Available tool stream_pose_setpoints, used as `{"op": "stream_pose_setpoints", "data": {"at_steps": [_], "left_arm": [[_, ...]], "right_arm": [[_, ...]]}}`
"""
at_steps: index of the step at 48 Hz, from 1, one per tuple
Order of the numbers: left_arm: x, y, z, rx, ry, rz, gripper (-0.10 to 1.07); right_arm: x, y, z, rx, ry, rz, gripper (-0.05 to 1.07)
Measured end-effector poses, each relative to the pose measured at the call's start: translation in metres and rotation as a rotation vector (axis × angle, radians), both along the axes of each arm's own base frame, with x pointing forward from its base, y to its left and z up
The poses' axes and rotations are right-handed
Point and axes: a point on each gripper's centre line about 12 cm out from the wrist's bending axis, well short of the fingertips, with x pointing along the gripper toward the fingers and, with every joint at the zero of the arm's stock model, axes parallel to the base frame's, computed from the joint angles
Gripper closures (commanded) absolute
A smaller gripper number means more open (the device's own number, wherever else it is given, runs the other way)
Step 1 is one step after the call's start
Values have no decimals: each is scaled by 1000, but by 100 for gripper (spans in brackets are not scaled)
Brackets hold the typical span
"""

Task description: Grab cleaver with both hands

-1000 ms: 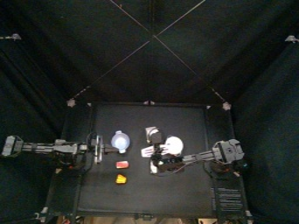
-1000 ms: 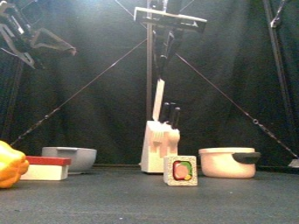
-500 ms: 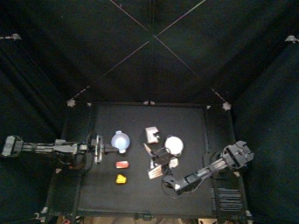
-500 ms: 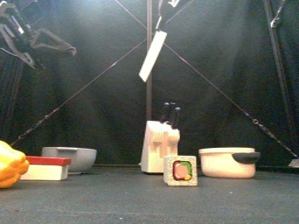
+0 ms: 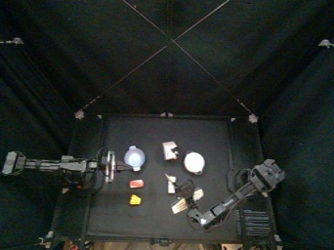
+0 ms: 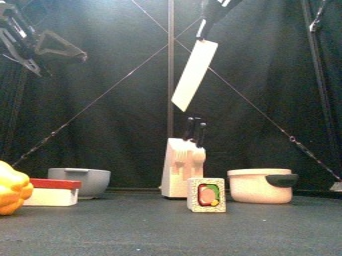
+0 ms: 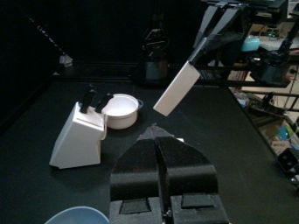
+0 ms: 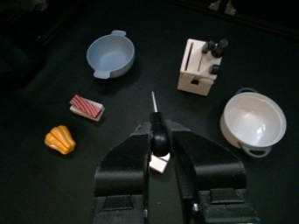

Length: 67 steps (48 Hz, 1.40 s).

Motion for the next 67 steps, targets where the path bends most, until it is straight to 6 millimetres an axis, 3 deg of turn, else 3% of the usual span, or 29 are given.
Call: {"op": "stream_pose_setpoints", "data": {"at_steps": [14, 22, 34, 54, 67], "left_arm": [[14, -22, -15, 102, 33, -128, 27], [23, -27, -11, 117, -39, -158, 9], [30, -35, 17, 67, -237, -185, 7], [28, -44, 26, 3, -323, -246, 7], [25, -50, 32, -14, -379, -305, 7]], "right_arm": [[-1, 21, -3, -54, -104, 106, 52], [2, 23, -2, -108, -139, 163, 52], [4, 27, 23, -253, -264, 232, 52], [12, 36, 45, -393, -388, 347, 52], [21, 40, 49, -374, -456, 411, 52]]}}
